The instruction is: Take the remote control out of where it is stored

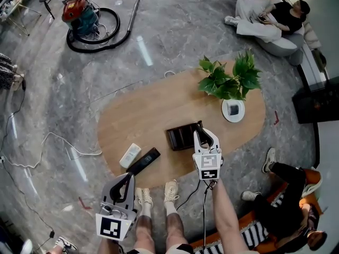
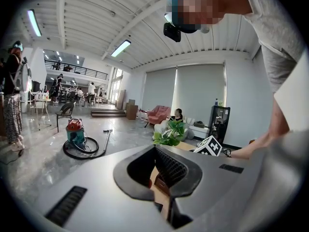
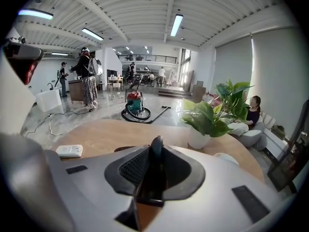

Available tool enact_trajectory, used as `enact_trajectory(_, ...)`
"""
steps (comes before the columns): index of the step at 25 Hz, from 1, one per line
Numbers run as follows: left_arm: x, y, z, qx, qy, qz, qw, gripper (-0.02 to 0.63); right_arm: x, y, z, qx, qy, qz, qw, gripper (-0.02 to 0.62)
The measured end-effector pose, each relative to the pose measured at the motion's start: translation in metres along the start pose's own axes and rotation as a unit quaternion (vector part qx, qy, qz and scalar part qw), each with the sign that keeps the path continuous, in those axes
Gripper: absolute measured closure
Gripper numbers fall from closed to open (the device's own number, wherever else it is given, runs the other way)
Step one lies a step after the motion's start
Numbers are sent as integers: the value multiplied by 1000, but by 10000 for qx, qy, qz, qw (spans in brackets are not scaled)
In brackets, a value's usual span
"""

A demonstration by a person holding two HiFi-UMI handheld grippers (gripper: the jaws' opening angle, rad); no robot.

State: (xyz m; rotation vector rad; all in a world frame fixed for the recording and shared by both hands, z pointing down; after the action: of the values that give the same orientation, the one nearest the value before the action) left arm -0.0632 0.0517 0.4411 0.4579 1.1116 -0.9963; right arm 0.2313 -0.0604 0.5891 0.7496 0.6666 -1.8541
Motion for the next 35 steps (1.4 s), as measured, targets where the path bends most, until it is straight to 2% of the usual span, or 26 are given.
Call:
enact_trajectory(4, -8, -3, -4, 112, -69, 119, 9998, 601, 7, -2, -8, -32, 111, -95, 9999, 505)
enact_trajectory(17, -2, 8, -21, 73, -84, 24, 9999, 601, 42, -6, -64, -140, 740, -363, 9965, 505)
enact_trajectory(21, -2, 12, -29, 84, 175, 25, 9998, 601, 49, -9, -87, -149, 971, -423, 9943, 505)
enact_trajectory(23, -3, 13, -33, 88, 157, 55, 9998, 601, 50, -13, -100, -131, 1063, -491, 9930, 505)
enact_trajectory(29, -6, 18, -41, 100, 109, 58, 9999, 601, 40, -39, -134, 135, 1114, -809, 9904, 505)
enact_trajectory(35, -11, 22, -46, 106, 103, 53, 9999, 601, 13, -63, -141, 367, 892, -759, 9924, 505)
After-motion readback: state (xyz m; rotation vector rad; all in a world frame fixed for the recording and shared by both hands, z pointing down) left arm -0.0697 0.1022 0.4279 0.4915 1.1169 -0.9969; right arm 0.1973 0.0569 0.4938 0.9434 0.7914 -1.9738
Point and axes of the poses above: the fingertips, and each gripper's own axes: z forward along the fingers, y to its right, x out of its top, the point moved 8 cm from there along -z, backward along the fingers, and after that the axes turned 5 degrees about -y, right-handed, at the moved point
